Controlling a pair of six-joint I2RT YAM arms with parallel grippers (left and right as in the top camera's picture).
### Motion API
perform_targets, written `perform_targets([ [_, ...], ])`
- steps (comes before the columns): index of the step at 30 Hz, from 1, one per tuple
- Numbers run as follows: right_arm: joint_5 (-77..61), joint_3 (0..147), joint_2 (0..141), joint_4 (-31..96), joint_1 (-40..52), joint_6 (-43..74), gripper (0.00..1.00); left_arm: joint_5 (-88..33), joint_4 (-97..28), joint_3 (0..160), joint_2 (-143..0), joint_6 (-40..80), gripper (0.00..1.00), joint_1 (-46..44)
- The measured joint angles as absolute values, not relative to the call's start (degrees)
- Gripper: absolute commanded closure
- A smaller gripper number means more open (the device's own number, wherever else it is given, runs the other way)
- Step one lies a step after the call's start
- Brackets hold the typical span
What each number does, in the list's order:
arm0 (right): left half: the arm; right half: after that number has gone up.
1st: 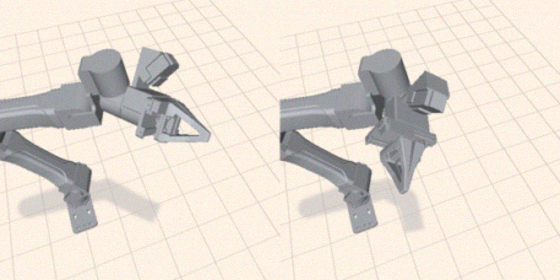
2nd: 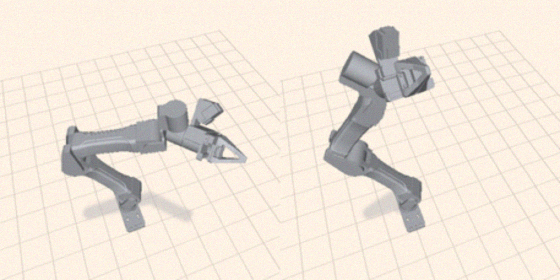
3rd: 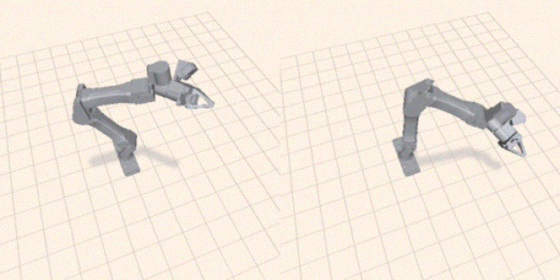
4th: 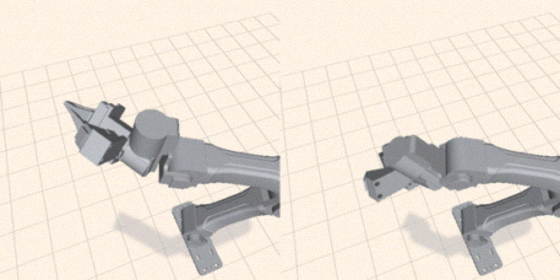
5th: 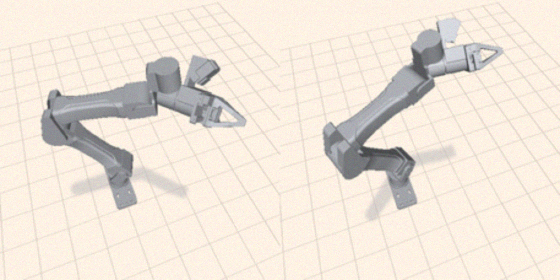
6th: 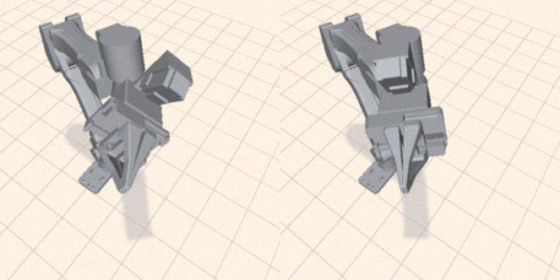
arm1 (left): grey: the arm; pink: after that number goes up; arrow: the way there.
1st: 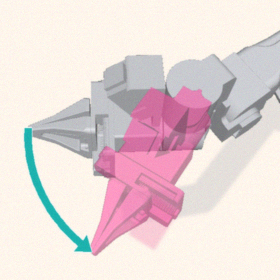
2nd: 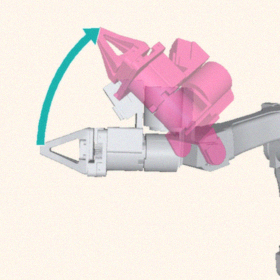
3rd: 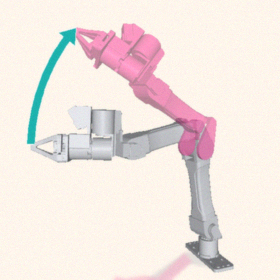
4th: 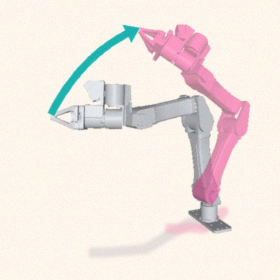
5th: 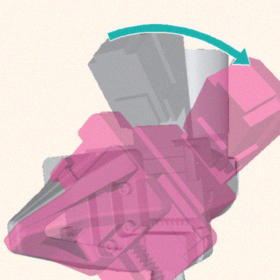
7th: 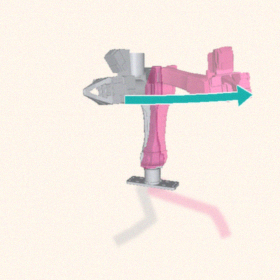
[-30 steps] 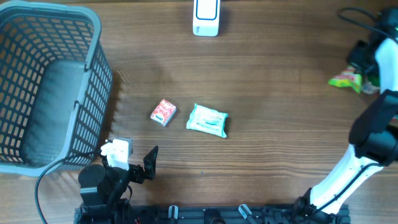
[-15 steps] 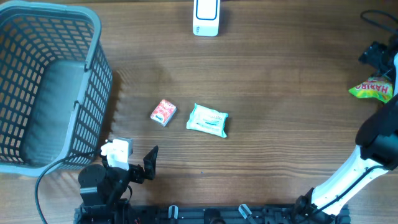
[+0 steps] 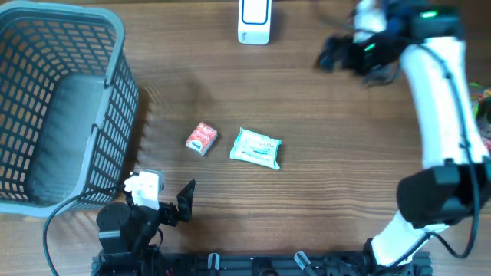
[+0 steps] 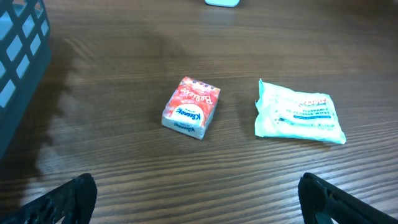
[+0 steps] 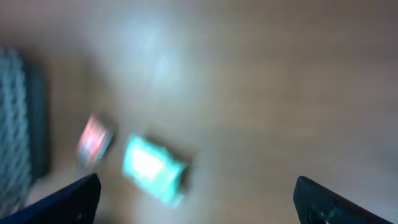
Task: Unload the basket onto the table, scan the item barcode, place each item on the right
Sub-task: 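Reach the right gripper to the light-blue wet-wipe pack and grasp it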
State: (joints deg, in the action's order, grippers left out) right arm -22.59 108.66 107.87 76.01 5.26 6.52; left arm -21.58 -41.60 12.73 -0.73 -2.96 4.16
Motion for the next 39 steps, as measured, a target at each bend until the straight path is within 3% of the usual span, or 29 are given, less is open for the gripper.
perform_targets([
  [6,-29.56,88.09,109.21,69.23,12.01,8.29,0.00,-21.58,-41.60,12.73,-0.73,-2.96,0.00,4.16],
  [14,-42.46,62.85,109.65,42.24,13.69,10.76,0.00,-21.58,-41.60,12.73,-0.73,-2.96,0.00,4.16],
  [19,-46.00,56.38,107.26,28.45,17.67,17.87,0.00,-21.58,-41.60,12.73,-0.73,-2.96,0.00,4.16],
  [20,-45.50,55.59,106.85,26.59,19.68,19.57,0.12,-21.58,-41.60,12.73,-0.73,-2.96,0.00,4.16],
  [23,-40.53,55.37,106.67,24.34,24.45,24.14,0.91,-21.58,-41.60,12.73,-0.73,-2.96,0.00,4.16],
  [24,-38.37,55.11,107.07,24.43,25.41,25.80,0.96,-21.58,-41.63,12.75,-0.73,-2.96,0.00,4.16],
  [30,-35.42,55.70,107.68,27.51,25.82,30.63,0.96,-21.58,-41.60,12.73,-0.73,-2.96,0.00,4.16],
  [35,-35.62,61.60,107.13,47.27,24.80,36.38,0.96,-21.58,-41.63,12.73,-0.73,-2.96,0.00,4.16],
  [39,-45.58,68.18,103.94,55.55,22.83,54.81,0.96,-21.58,-41.60,12.73,-0.73,-2.96,0.00,4.16],
])
